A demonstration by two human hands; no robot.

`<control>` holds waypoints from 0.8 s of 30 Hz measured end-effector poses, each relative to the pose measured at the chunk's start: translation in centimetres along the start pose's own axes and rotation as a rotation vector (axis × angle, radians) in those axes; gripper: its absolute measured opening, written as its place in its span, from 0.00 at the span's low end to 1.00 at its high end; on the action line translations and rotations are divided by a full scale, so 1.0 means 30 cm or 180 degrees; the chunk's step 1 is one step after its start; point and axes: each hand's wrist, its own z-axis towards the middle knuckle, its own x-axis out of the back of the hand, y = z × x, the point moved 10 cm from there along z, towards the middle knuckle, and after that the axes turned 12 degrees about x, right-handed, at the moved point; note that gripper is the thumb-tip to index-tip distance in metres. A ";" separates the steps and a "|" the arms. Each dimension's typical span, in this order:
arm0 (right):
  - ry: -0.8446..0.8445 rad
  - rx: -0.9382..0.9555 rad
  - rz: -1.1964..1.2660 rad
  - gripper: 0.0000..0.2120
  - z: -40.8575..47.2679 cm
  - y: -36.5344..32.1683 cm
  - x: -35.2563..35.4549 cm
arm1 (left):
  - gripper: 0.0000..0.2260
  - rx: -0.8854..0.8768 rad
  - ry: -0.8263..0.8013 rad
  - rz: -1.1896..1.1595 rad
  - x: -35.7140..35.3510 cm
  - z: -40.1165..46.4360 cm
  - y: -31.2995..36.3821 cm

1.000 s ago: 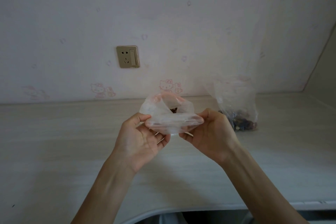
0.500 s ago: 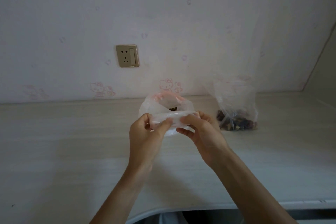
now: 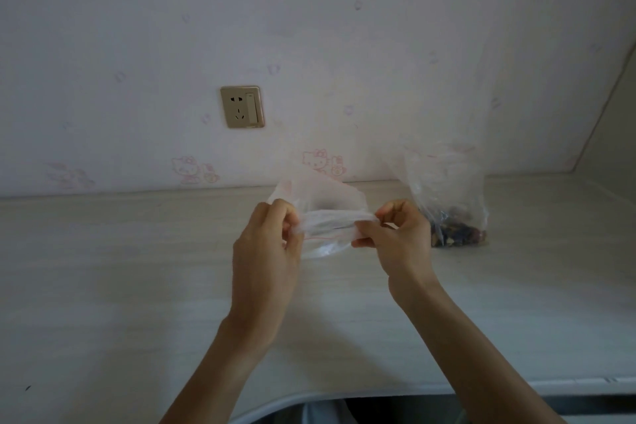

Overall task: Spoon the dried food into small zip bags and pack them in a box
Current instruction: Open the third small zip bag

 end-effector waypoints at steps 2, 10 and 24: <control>0.0095 -0.0063 0.0185 0.11 -0.004 0.007 0.010 | 0.10 0.0505 -0.0246 -0.0415 -0.030 0.009 -0.056; -0.0101 -0.0965 0.1293 0.06 -0.042 0.139 -0.013 | 0.03 0.2981 -0.1186 -0.3207 -0.186 -0.077 -0.198; -0.1115 -0.1545 0.1705 0.16 -0.087 0.119 -0.130 | 0.04 0.3399 -0.2375 -0.4084 -0.248 -0.119 -0.114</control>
